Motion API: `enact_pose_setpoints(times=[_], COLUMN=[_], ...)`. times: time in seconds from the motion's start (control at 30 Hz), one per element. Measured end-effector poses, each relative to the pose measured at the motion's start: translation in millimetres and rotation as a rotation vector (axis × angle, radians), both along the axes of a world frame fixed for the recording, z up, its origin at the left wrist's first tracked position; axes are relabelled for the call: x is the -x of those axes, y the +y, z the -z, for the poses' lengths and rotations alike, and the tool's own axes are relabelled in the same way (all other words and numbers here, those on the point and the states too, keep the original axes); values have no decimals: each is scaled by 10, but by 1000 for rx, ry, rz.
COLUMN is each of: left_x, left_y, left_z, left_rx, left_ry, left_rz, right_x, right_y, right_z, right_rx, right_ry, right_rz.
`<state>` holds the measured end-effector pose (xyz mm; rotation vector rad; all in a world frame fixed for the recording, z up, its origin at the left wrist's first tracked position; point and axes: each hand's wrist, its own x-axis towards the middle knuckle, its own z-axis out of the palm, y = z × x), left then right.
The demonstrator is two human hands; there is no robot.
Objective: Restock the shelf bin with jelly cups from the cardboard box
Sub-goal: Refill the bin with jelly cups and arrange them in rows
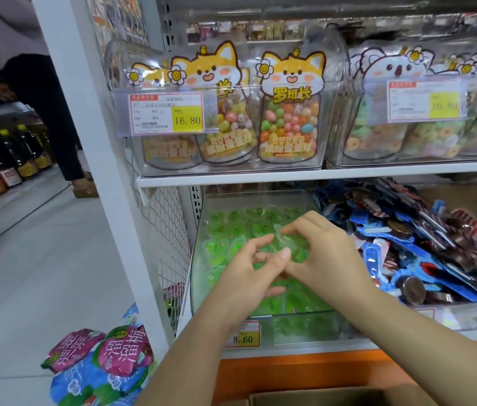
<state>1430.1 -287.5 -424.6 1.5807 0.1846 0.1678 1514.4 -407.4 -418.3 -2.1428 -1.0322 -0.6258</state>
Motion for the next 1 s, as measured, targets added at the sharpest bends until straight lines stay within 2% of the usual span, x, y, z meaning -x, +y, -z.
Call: enact_pose_setpoints(times=[0.13, 0.23, 0.33, 0.4, 0.47, 0.53, 0.57, 0.6, 0.7, 0.73, 0.83, 1.0], left_x=[-65, -73, -106, -139, -160, -188, -203, -215, -225, -239, -297, -347], left_y=[9, 83, 168, 200, 210, 238, 269, 317, 463, 484, 484, 516], left_z=[42, 18, -38, -53, -60, -51, -34, -10, 94, 135, 245, 294], left_rx=[225, 317, 278, 191, 142, 135, 75, -84, -838, -978, -1185, -1238], left_ry=[-11, -21, -4, 22, 39, 32, 23, 14, 15, 35, 150, 226], left_rz=[-29, -37, -42, -25, -21, -86, -149, -228, -372, -337, -198, -121], right_x=[4, 9, 5, -62, -115, -151, -175, -206, -310, -331, -359, -422], right_y=[60, 33, 32, 54, 94, 140, 164, 183, 239, 261, 358, 507], right_z=[72, 68, 13, -33, -52, -55, -43, -14, 116, 164, 265, 304], right_rx=[-58, -70, -198, -268, -284, -332, -378, -432, -533, -533, -465, -382], right_ry=[-14, 114, 426, 713, 968, 1096, 1136, 1171, 1254, 1280, 1327, 1354], right_rz=[-86, -177, -191, -149, -196, -211, -186, -135, 37, 71, 110, 131])
